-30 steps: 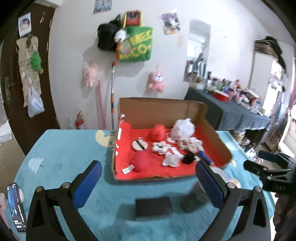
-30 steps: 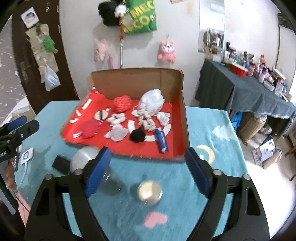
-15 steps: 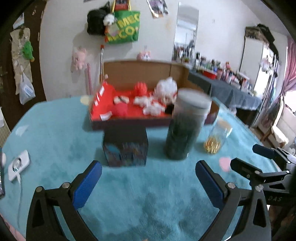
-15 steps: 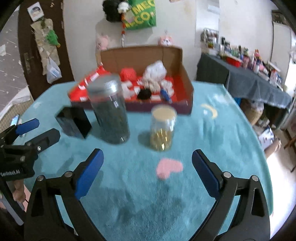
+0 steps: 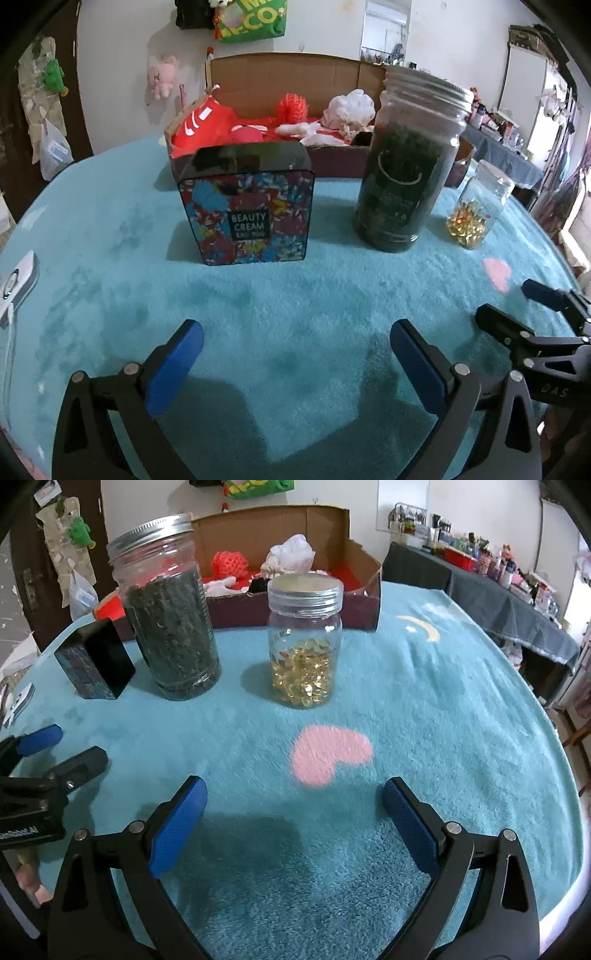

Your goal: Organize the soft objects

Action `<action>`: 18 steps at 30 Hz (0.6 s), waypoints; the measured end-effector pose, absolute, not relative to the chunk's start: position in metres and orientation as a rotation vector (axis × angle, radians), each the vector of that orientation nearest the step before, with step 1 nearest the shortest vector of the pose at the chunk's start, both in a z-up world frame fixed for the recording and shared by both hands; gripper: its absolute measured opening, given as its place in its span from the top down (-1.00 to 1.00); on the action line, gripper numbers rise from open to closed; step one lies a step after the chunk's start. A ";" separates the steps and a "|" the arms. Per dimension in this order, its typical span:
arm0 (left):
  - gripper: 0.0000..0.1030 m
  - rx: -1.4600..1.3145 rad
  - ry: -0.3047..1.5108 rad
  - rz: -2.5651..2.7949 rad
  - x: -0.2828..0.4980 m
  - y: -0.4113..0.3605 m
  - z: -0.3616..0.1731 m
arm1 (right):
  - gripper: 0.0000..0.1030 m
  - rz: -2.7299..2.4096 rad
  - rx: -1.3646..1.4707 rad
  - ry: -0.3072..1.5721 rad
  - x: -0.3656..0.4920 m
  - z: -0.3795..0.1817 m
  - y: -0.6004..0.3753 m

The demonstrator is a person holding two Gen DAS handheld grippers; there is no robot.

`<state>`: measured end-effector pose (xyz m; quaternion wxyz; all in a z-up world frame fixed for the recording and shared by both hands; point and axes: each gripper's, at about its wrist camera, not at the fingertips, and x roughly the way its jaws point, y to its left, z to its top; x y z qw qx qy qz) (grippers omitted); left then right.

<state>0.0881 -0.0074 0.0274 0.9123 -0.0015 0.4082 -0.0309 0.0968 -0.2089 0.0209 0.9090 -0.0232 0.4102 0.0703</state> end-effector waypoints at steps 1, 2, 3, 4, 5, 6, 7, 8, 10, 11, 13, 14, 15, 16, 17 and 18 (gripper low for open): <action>-1.00 0.013 0.852 -0.053 0.089 -0.009 0.025 | -0.90 0.143 -0.051 0.844 0.096 0.020 -0.209; -1.00 0.024 0.854 -0.048 0.089 -0.009 0.024 | -0.90 0.143 -0.047 0.841 0.095 0.020 -0.210; -1.00 0.028 0.849 -0.043 0.089 -0.010 0.025 | -0.90 0.142 -0.042 0.840 0.095 0.020 -0.211; -1.00 0.026 0.849 -0.032 0.089 -0.009 0.025 | -0.90 0.141 -0.038 0.839 0.095 0.020 -0.212; -1.00 0.022 0.849 -0.028 0.089 -0.008 0.025 | -0.90 0.137 -0.033 0.836 0.094 0.020 -0.213; -1.00 0.019 0.848 -0.027 0.088 -0.008 0.024 | -0.90 0.136 -0.031 0.837 0.094 0.020 -0.214; -1.00 0.021 0.847 -0.026 0.087 -0.008 0.024 | -0.90 0.136 -0.033 0.836 0.095 0.020 -0.214; -1.00 0.023 0.847 -0.021 0.087 -0.008 0.024 | -0.90 0.136 -0.036 0.835 0.095 0.020 -0.214; -1.00 0.026 0.844 -0.014 0.087 -0.009 0.024 | -0.90 0.134 -0.038 0.836 0.095 0.020 -0.214; -1.00 0.028 0.842 -0.010 0.085 -0.009 0.024 | -0.91 0.133 -0.038 0.837 0.095 0.019 -0.214; -1.00 0.029 0.840 -0.008 0.085 -0.010 0.024 | -0.91 0.131 -0.036 0.838 0.095 0.019 -0.213; -1.00 0.027 0.841 -0.008 0.084 -0.010 0.024 | -0.92 0.129 -0.038 0.838 0.095 0.019 -0.213; -1.00 0.026 0.841 -0.008 0.084 -0.010 0.024 | -0.92 0.127 -0.038 0.838 0.095 0.019 -0.213; -1.00 0.027 0.841 -0.009 0.084 -0.010 0.024 | -0.93 0.126 -0.038 0.838 0.096 0.019 -0.213; -1.00 0.027 0.841 -0.008 0.084 -0.010 0.024 | -0.93 0.125 -0.038 0.838 0.096 0.019 -0.212; -1.00 0.027 0.840 -0.007 0.084 -0.011 0.024 | -0.93 0.124 -0.038 0.839 0.096 0.019 -0.212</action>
